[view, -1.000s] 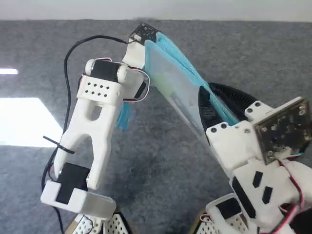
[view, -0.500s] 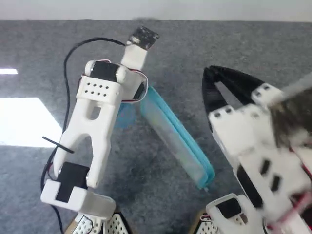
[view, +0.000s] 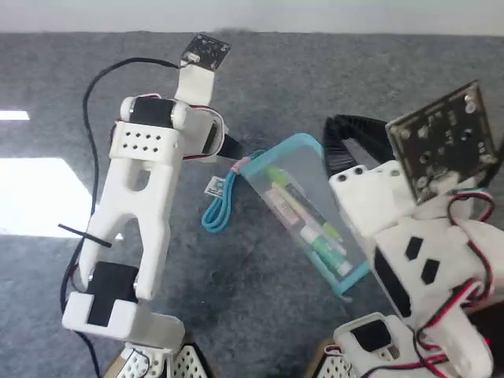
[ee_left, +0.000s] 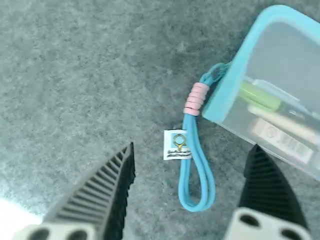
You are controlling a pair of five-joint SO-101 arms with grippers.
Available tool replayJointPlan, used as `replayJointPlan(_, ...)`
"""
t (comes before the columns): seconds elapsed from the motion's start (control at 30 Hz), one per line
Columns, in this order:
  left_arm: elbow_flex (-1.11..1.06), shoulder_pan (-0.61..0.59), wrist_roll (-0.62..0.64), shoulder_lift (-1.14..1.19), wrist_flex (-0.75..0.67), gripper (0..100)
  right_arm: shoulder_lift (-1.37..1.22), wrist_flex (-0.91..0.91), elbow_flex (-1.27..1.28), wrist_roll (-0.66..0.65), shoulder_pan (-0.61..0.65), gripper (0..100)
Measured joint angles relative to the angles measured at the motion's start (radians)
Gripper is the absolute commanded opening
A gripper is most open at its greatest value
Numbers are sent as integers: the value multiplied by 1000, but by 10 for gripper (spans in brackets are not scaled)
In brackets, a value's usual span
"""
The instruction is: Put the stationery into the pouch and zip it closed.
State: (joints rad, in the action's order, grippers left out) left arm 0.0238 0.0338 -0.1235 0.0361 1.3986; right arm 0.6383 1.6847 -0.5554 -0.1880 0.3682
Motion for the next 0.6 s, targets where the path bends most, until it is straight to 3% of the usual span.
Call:
replayJointPlan(0.1,-12,-18,-3,0,-11,326,-51,9,110,-55,-109,6)
replayJointPlan(0.2,-34,-49,-3,0,-35,326,-199,-52,288,-78,-135,6)
replayJointPlan(0.37,-52,-44,-2,21,-37,326,-427,-215,489,-81,-66,6)
replayJointPlan(0.6,-25,-49,-25,259,-81,326,-605,-402,629,-84,9,6)
